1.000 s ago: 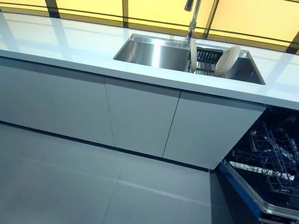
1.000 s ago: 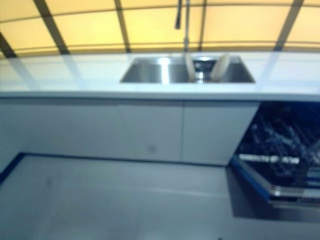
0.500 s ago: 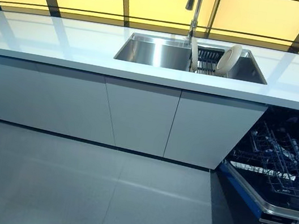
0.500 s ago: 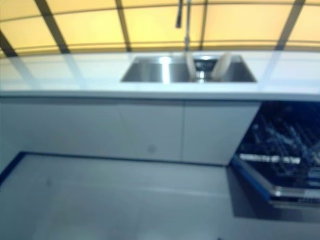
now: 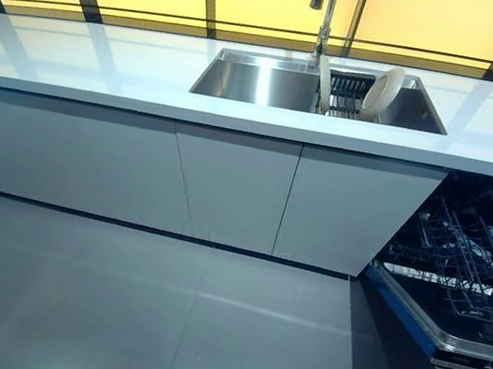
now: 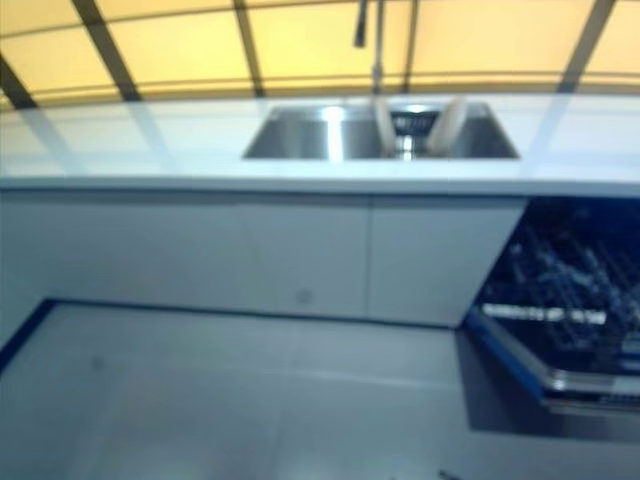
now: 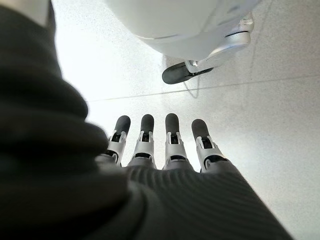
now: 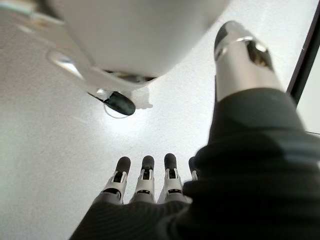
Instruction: Take plates into dishwasher
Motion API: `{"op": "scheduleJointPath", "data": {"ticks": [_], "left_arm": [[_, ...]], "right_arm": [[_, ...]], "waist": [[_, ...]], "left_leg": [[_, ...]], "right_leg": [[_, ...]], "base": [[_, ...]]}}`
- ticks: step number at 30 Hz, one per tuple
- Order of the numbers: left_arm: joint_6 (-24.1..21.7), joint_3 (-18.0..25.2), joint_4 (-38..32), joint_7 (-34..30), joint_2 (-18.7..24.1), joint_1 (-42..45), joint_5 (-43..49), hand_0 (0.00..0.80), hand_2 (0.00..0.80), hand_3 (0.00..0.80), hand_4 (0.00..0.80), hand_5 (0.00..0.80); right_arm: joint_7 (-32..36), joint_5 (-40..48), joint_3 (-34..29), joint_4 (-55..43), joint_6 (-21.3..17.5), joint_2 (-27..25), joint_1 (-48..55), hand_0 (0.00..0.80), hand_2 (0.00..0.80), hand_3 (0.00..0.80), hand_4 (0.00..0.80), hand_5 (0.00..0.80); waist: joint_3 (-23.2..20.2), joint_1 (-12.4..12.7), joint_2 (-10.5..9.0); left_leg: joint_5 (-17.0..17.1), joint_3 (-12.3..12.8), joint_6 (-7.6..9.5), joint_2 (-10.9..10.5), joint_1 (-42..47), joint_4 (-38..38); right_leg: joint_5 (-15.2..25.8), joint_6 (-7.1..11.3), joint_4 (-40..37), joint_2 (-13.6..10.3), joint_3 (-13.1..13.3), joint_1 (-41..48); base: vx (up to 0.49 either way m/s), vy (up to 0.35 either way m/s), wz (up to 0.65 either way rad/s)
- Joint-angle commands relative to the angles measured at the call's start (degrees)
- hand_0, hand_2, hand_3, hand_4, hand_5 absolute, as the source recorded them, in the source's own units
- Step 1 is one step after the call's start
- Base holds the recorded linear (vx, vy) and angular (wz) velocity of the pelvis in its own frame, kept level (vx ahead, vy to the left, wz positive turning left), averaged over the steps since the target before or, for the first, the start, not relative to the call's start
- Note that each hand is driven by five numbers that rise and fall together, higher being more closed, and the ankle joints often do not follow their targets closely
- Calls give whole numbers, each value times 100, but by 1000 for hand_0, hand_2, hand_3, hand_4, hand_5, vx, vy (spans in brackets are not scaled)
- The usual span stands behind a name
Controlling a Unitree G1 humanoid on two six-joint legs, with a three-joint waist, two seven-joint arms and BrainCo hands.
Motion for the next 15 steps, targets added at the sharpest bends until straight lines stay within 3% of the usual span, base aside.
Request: {"op": "scheduleJointPath", "data": {"ticks": [1,2,4,6,7,8,9,12,15], "left_arm": [[-299,413,138,421,46,-102,-722,0,0,0,0,0],[-358,578,169,463,4,-29,-1005,0,0,0,0,0],[-455,770,298,427,-60,73,-1232,0,0,0,0,0],[-548,897,430,448,-109,158,-1351,0,0,0,0,0],[-600,975,478,471,-119,278,-1323,0,0,0,0,0],[-587,990,481,464,-121,296,-1310,0,0,0,0,0],[-562,1062,476,463,-150,358,-1303,0,0,0,0,0],[-405,1147,421,513,-172,305,-1404,0,0,0,0,0],[-429,1141,416,424,-82,304,-1176,0,0,0,0,0]], "right_arm": [[114,222,257,-3,-76,-40,-328,0,0,0,0,0],[113,321,246,-4,-53,-66,-302,0,0,0,0,0],[56,455,172,76,-25,-58,-254,0,0,0,0,0],[39,576,74,203,-62,-30,-219,0,0,0,0,0],[85,514,-63,336,-168,8,-219,0,0,0,0,0],[88,488,-73,341,-170,13,-221,0,0,0,0,0],[73,484,-75,331,-118,12,-249,0,0,0,0,0],[-81,489,-212,336,16,-19,-324,0,0,0,0,0],[-21,257,-311,307,69,25,-215,0,0,0,0,0]], "waist": [[443,245,-636],[579,326,-611],[731,440,-523],[759,560,-358],[762,707,-198],[771,744,-193],[738,872,-178],[528,825,-193],[431,837,-219]], "left_leg": [[-161,163,442,-459,-1422,3335],[135,116,394,-471,-1962,3906],[470,203,290,-451,-2254,3632],[900,313,148,-379,-2245,2362],[1300,363,39,-188,-2125,847],[1378,282,19,-202,-2088,605],[1487,-25,-33,-244,-2047,27],[966,320,156,-160,-1905,258],[673,390,175,-160,-1978,752]], "right_leg": [[-192,-771,749,430,159,-265],[-226,-859,819,514,201,-223],[-298,-876,830,627,189,-50],[-367,-804,757,781,184,168],[-483,-695,689,893,217,453],[-504,-673,672,883,249,524],[-572,-597,612,840,414,703],[-823,-488,697,559,408,819],[-995,-366,883,291,221,1017]], "base": [[-24,-234,12],[21,-142,3],[142,-46,-4],[365,68,-5],[422,104,13],[543,163,1],[355,156,-24],[357,193,-55],[334,94,-47]]}}
